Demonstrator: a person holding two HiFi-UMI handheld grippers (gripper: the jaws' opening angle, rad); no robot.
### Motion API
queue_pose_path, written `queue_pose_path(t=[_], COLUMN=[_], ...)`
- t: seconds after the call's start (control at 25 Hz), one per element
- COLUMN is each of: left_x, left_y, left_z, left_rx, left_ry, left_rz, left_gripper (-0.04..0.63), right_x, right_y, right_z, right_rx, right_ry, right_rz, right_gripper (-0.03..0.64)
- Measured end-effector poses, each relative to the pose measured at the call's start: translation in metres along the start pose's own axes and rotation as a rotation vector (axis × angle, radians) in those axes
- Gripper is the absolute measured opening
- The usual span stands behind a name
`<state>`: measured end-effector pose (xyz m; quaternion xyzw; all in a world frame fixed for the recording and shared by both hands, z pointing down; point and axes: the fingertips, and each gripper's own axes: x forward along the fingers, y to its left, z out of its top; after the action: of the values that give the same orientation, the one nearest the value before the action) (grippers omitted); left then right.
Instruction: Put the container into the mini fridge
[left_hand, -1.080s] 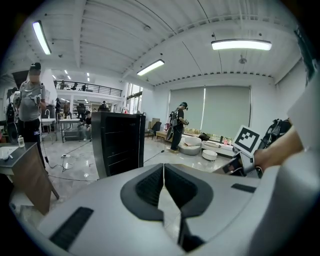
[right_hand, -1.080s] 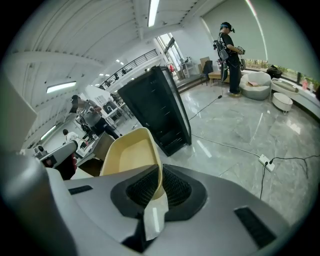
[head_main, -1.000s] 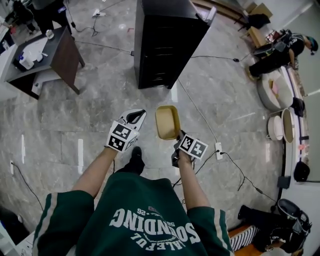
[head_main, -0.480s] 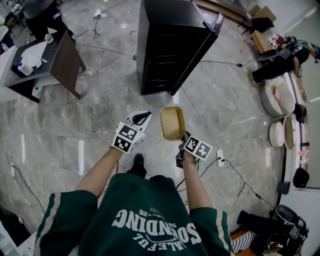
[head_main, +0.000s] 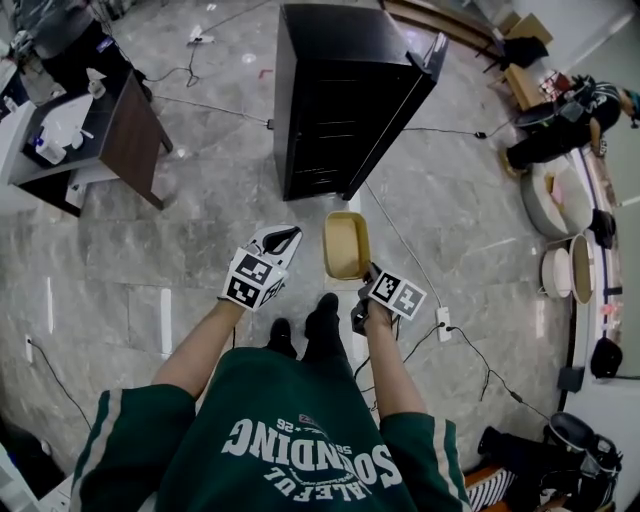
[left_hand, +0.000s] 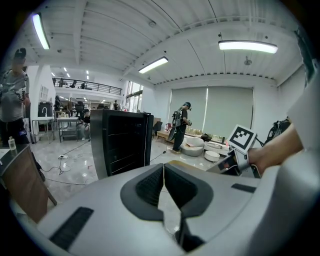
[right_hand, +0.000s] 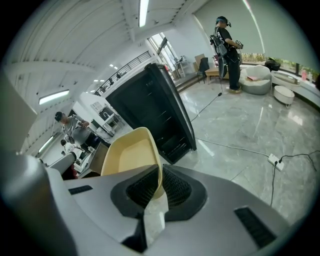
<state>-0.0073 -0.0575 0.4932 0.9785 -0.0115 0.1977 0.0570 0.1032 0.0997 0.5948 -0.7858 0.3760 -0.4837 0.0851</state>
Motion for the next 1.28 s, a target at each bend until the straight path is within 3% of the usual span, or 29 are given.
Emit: queue_pose_path(t=[0.28,0.8,1.28], left_x=[0.018,0.085,0.147], left_y=[0.015,0.067,0.123], left_z=[0.014,0.057,0.063], left_rx=[0.011,0.0,-0.058], left_ry=[-0.016,-0.06,-0.03], left_rz=[0.015,0.096,0.2], left_gripper=[0.015,0.015,0.015], right_x=[0.022,0.094,0.188], right_y=[0.004,0.018,0.017], right_z=[0.029,0.128,0.186], right_rx=[-0.023,-0.154,-0.232], right_ry=[-0.007,0.013,0.116], right_rz=[0.022,0.059,0.105], right_gripper=[0.048,0.048,0.049])
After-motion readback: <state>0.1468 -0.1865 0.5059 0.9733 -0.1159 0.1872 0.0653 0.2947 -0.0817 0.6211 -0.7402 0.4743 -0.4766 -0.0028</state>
